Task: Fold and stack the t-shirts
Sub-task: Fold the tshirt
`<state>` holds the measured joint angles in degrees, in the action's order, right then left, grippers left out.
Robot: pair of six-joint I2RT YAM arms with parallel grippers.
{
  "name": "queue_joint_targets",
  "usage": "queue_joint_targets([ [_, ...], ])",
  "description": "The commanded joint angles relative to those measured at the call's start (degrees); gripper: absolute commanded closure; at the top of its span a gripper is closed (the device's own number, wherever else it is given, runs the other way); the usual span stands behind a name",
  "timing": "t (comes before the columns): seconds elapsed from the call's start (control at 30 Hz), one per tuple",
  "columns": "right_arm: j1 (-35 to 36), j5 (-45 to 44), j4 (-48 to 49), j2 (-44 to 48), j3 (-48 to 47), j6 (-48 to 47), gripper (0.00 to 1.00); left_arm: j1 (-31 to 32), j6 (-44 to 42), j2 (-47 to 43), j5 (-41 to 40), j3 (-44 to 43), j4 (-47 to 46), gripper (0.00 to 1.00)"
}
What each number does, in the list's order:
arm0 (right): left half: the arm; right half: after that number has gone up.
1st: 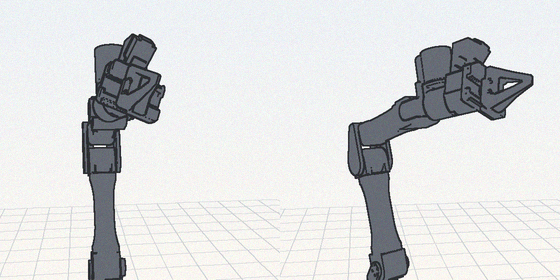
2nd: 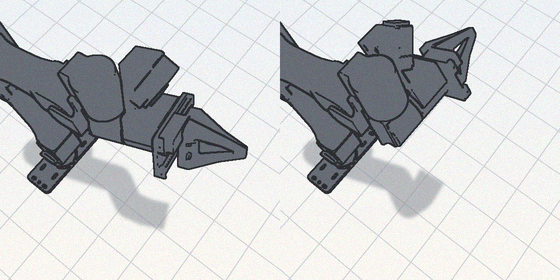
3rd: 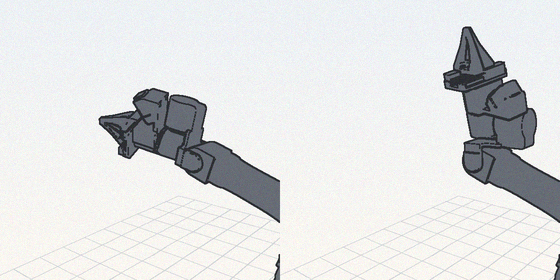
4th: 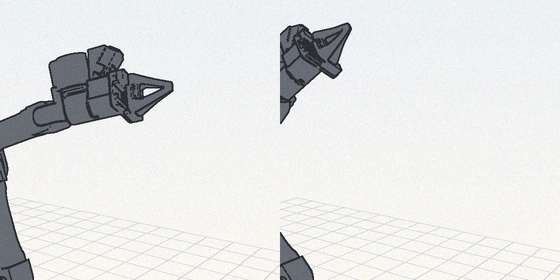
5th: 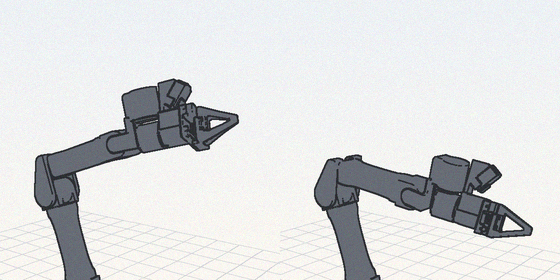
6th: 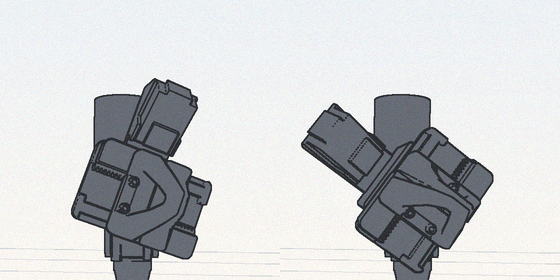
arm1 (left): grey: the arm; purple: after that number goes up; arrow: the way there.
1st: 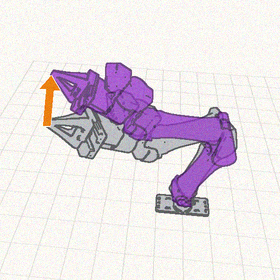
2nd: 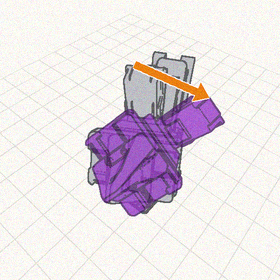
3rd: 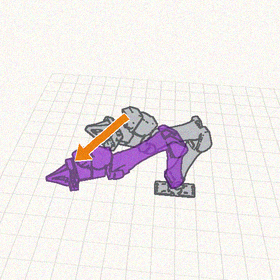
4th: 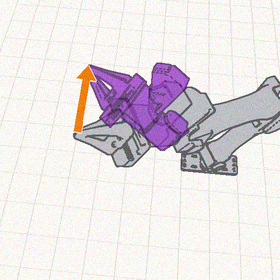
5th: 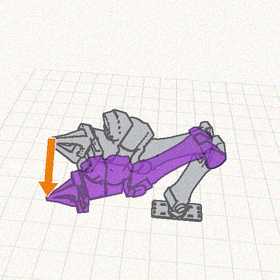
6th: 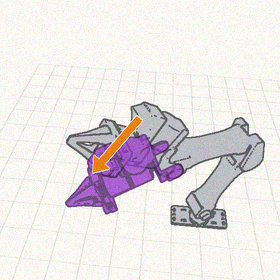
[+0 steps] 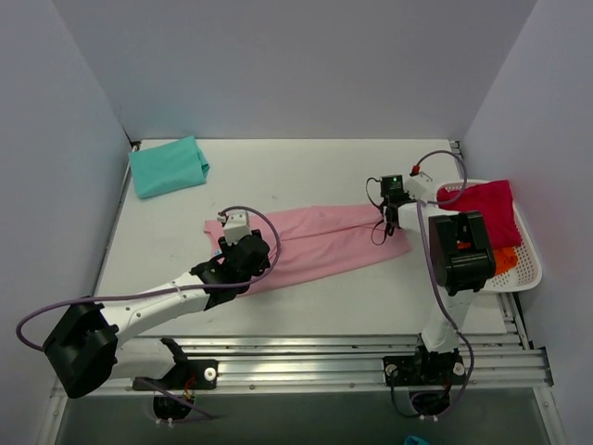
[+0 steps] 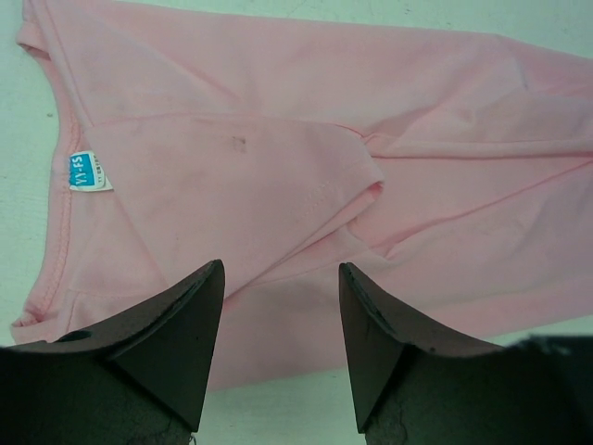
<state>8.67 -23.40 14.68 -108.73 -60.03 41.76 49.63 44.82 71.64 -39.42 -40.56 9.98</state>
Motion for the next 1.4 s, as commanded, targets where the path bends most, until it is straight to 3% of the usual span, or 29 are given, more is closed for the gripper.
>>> queue_joint_targets([
  [0.0, -0.14, -0.86, 0.09, -1.40, -3.25, -0.80, 0.76, -0.50, -0.17, -0.36, -1.19, -0.05, -2.59, 0.39],
  [0.07, -0.14, -0.77, -0.17, -1.58, -4.04, -1.06, 0.80, -0.58, -0.34, -0.09, -1.19, -0.14, -2.86, 0.39],
  [0.2, -0.23, -0.77, -0.61, -1.93, -5.88, -1.68, 0.97, -0.76, -0.70, 0.69, -1.01, -0.05, -3.56, 0.39],
  [0.6, -1.63, 1.24, -2.72, -10.44, -16.43, -2.47, 1.00, -1.20, -0.53, 4.47, -2.24, 0.04, -4.18, 0.39],
  [0.67, -1.72, 1.60, -2.99, -10.80, -17.14, -2.21, 0.93, -1.81, 1.23, 5.70, -2.85, 0.65, -4.79, 0.38],
  [0.77, -1.64, 1.60, -1.67, -8.96, -14.52, -1.16, 0.55, -4.36, 4.13, 10.26, -2.16, 0.74, -5.93, 0.38],
  [0.8, -1.72, 1.43, -1.06, -7.39, -13.63, -1.07, 0.34, -5.15, 4.75, 13.24, -1.63, -0.39, -5.67, 0.38],
  [0.83, -1.64, 1.34, -0.79, -6.51, -12.67, -0.89, 0.27, -6.63, 6.23, 14.83, -1.36, -1.10, -5.32, 0.38],
  [0.97, -1.64, 0.72, -1.32, -1.32, -7.93, -0.28, 0.24, -9.80, 8.44, 22.65, 1.27, -4.35, -5.41, 0.29],
  [1.07, -1.28, -0.16, -0.53, 5.00, -4.32, 0.60, 0.24, -12.08, 8.62, 27.57, 3.82, -6.98, -6.90, 0.29],
  [1.13, -1.20, -0.77, -0.26, 10.18, -0.89, 1.31, 0.24, -13.23, 7.66, 30.04, 5.74, -9.44, -7.60, 0.43],
  [1.17, -0.76, -0.86, -0.18, 13.33, -0.01, 1.57, 0.24, -14.54, 7.48, 32.32, 6.28, -10.24, -7.69, 0.55],
  [1.2, -0.58, -0.95, -0.17, 14.76, 1.65, 1.92, 0.24, -15.25, 7.13, 33.38, 6.81, -10.94, -8.48, 0.77],
  [1.33, 0.82, -1.65, -1.05, 21.53, 4.39, 2.54, 0.24, -20.08, 4.24, 38.66, 11.99, -16.73, -8.14, 0.97],
  [1.37, 1.17, -2.00, -1.40, 23.89, 4.83, 2.63, 0.24, -20.88, 3.44, 40.41, 14.09, -19.71, -7.87, 0.98],
])
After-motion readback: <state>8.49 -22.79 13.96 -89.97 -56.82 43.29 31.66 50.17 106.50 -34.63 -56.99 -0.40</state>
